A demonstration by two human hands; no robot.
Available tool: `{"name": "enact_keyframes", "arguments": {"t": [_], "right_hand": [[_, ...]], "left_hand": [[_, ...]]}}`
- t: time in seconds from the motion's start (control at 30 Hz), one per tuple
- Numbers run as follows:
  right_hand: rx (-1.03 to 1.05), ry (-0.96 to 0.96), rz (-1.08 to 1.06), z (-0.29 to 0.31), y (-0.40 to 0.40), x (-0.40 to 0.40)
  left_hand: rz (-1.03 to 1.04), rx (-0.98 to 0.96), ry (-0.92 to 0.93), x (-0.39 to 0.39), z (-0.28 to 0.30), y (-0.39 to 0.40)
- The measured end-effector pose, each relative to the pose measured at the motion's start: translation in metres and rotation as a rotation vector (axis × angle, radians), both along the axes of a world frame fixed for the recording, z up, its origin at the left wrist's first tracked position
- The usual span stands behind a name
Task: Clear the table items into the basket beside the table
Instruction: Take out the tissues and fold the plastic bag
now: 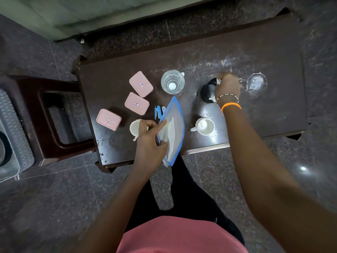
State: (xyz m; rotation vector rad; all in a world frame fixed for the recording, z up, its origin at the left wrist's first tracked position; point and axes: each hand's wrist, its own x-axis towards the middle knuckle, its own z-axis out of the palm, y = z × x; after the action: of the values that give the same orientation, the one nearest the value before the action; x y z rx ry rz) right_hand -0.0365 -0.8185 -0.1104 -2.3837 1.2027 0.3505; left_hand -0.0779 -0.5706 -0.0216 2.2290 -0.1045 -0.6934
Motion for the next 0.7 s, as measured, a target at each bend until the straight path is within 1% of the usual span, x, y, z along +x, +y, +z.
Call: {"name": "enact_keyframes", "arguments": {"t": [0.1,0.17,0.27,0.37,0.43,0.57,0.63,0.7], "right_hand": [[0.030,0.028,-0.011,-0.003,0.005,-0.001],[0.041,0.033,-0.020,-0.005,0.007,-0.004],[0.061,0.008,-0.031,-0.007,0.008,-0.005],[0.072,-0.013,-0.031,-0.006,0.008,-0.006],[0.085,-0.027,-0.043,-0.006,0.008,-0.007],[0.112,-0.041,-0.044,-0.007,0.008,-0.012],[0.112,-0.036,-0.050,-0.008,0.008,-0.014],[0.118,-0.034,-0.085,-0.010,0.009,-0.016]], "left_hand": [[-0.021,-0.035,-0.077,-0.005,0.003,0.002],[-0.053,-0.046,-0.172,-0.009,0.008,0.005],[-0.110,-0.001,-0.357,-0.009,0.014,0.012],[-0.155,0.034,-0.454,-0.004,0.013,0.016],[-0.235,0.063,-0.511,0.001,0.007,0.014],[-0.412,0.136,-0.524,0.013,-0.017,0.005],[-0.508,0.224,-0.464,0.016,-0.032,-0.002],[-0.609,0.324,-0.337,0.018,-0.046,-0.009]]}}
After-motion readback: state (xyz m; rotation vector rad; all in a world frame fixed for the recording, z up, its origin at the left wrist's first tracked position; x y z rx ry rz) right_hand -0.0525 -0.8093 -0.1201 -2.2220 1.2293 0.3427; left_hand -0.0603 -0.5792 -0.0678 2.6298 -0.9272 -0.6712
